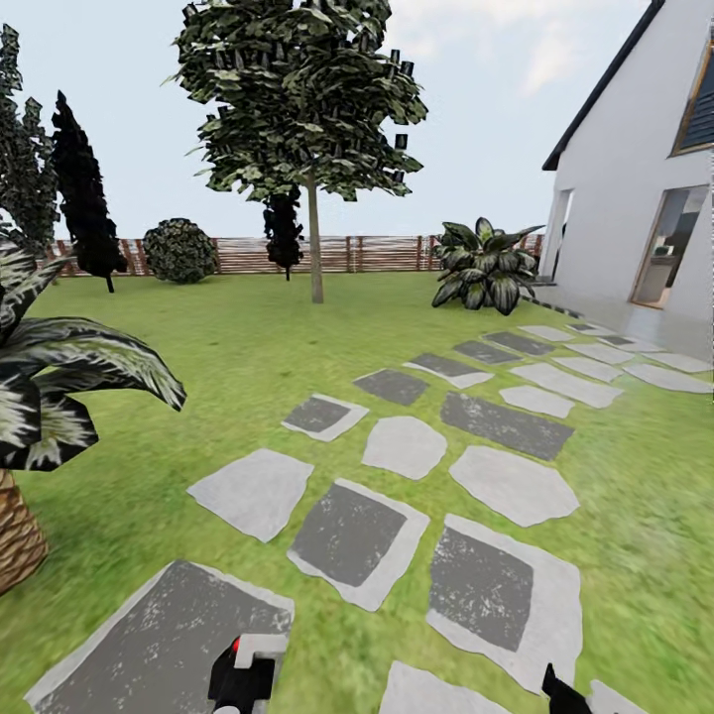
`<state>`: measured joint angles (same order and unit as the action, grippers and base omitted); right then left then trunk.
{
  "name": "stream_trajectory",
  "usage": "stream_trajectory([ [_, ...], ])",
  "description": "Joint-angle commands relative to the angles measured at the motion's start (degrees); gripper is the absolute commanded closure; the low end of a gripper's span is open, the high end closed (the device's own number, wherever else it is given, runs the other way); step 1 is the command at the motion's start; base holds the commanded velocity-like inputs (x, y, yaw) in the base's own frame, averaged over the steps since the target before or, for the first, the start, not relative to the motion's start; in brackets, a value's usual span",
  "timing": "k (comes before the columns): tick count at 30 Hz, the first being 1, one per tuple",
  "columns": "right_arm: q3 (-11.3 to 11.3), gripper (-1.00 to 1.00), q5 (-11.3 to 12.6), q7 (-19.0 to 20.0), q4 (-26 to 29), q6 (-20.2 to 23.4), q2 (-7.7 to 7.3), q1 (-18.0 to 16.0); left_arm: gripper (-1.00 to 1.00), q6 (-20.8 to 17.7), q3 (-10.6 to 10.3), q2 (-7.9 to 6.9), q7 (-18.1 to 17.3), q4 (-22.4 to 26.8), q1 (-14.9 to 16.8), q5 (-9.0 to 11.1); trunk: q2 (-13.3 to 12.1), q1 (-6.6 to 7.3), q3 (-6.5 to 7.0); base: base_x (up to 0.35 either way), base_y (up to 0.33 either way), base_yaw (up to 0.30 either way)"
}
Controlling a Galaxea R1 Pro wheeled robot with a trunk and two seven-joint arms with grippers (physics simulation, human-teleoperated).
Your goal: In the garden, pick up the pesticide atomizer on the floor and spray pesticide onto both trees until each tree trunk is fully covered.
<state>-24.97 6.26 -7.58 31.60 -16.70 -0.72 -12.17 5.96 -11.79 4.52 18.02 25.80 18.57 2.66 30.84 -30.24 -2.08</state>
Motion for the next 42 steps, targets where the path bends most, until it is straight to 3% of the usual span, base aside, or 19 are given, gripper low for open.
stream_trajectory([
  [1, 0.1, -1.00, 0.6, 0.0, 0.0, -0.3, 0.00, -0.1, 1.00, 0.4, -0.3, -0.04, 0.4, 0.0, 0.1, 0.3, 0.1, 0.06, -0.11, 0.340, 0.000, 0.000],
  [42, 0.5, -1.00, 0.5, 0.0, -0.1, -0.3, -0.01, -0.1, 1.00, 1.0, -0.1, -0.09, 0.5, 0.0, 0.1, 0.6, 0.1, 0.06, -0.11, 0.340, 0.000, 0.034],
])
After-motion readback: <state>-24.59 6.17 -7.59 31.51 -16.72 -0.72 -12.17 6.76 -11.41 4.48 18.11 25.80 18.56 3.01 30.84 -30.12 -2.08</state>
